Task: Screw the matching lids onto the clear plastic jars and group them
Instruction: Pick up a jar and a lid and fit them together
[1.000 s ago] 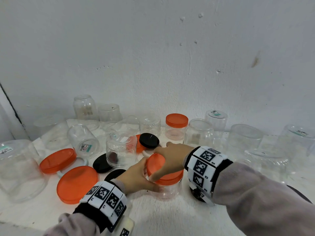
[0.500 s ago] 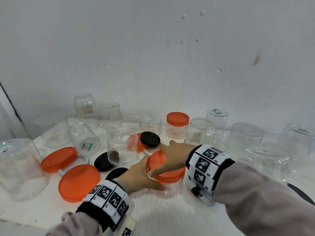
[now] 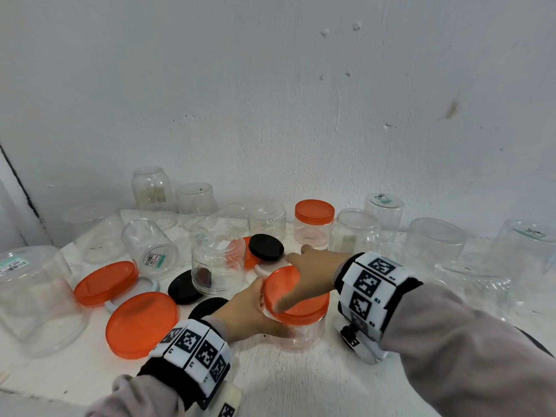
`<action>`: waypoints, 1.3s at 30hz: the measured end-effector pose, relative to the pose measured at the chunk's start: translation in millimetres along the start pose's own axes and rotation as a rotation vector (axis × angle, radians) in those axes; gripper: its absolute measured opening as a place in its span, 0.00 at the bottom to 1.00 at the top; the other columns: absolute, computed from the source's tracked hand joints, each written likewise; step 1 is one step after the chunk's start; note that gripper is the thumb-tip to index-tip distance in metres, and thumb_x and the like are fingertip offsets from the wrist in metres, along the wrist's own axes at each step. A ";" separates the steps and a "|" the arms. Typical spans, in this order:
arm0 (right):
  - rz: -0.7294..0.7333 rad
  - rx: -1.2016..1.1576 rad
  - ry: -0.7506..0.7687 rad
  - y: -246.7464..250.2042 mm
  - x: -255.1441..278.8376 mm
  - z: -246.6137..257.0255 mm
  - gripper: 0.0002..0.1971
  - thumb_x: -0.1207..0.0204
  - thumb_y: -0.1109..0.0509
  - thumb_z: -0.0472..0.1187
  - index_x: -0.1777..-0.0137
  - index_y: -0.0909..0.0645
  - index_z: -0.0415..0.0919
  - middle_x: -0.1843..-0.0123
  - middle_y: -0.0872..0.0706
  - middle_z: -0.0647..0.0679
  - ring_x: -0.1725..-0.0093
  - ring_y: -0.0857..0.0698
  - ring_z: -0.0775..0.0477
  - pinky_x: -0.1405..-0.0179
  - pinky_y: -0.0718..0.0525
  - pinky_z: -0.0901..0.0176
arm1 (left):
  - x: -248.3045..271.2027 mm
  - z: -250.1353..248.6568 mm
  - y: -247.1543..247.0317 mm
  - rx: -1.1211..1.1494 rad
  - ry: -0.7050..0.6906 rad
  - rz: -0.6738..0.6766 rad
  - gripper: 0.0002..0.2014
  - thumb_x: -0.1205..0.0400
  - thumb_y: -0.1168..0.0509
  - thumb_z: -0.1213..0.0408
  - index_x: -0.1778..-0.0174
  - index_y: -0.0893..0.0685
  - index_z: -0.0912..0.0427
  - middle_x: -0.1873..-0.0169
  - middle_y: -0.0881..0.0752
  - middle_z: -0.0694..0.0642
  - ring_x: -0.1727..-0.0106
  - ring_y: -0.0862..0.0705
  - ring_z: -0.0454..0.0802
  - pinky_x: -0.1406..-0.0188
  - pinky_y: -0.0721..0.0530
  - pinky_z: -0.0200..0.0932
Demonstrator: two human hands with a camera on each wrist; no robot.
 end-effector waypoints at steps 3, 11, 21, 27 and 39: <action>0.048 -0.030 0.113 1.8 6.0 9.1 0.51 0.37 0.22 0.62 0.18 0.49 0.63 0.21 0.40 0.54 0.23 0.37 0.43 0.29 0.28 0.39 | -0.8 1.4 0.6 -0.006 0.001 -0.003 0.64 0.57 0.14 0.43 0.23 0.37 0.48 0.34 0.19 0.44 0.31 0.21 0.42 0.28 0.24 0.49; 0.010 0.024 0.074 -1.5 4.2 7.1 0.46 0.35 0.29 0.71 0.19 0.44 0.63 0.27 0.35 0.52 0.27 0.33 0.40 0.34 0.26 0.41 | -1.2 2.5 1.0 -0.013 0.002 -0.004 0.64 0.59 0.14 0.41 0.25 0.35 0.48 0.35 0.18 0.44 0.32 0.21 0.43 0.28 0.23 0.50; 0.027 -0.006 0.102 -5.7 2.7 3.6 0.49 0.39 0.25 0.70 0.20 0.46 0.65 0.28 0.35 0.53 0.27 0.33 0.41 0.34 0.26 0.40 | 1.5 -3.1 -0.5 -0.046 0.004 -0.011 0.60 0.53 0.15 0.46 0.24 0.36 0.48 0.35 0.20 0.44 0.31 0.22 0.42 0.27 0.24 0.49; -0.058 -0.013 0.044 -6.7 2.7 3.9 0.51 0.41 0.31 0.77 0.21 0.41 0.56 0.29 0.32 0.48 0.30 0.29 0.40 0.40 0.25 0.47 | 2.5 -4.5 0.6 -0.070 0.006 -0.017 0.58 0.52 0.16 0.46 0.26 0.35 0.45 0.37 0.18 0.43 0.34 0.20 0.42 0.31 0.21 0.49; -0.075 0.020 0.031 -5.8 -0.2 4.7 0.46 0.38 0.34 0.77 0.23 0.37 0.56 0.30 0.32 0.48 0.31 0.29 0.38 0.47 0.28 0.49 | 3.2 -6.9 0.3 -0.078 0.015 -0.010 0.56 0.52 0.17 0.47 0.27 0.35 0.46 0.39 0.17 0.44 0.36 0.19 0.42 0.33 0.20 0.46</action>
Point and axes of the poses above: each hand's wrist, its own x-axis away from the middle knuckle, its own y-axis out of the back of the hand, z = x × y, the point moved 7 cm from there along -x, towards the middle knuckle
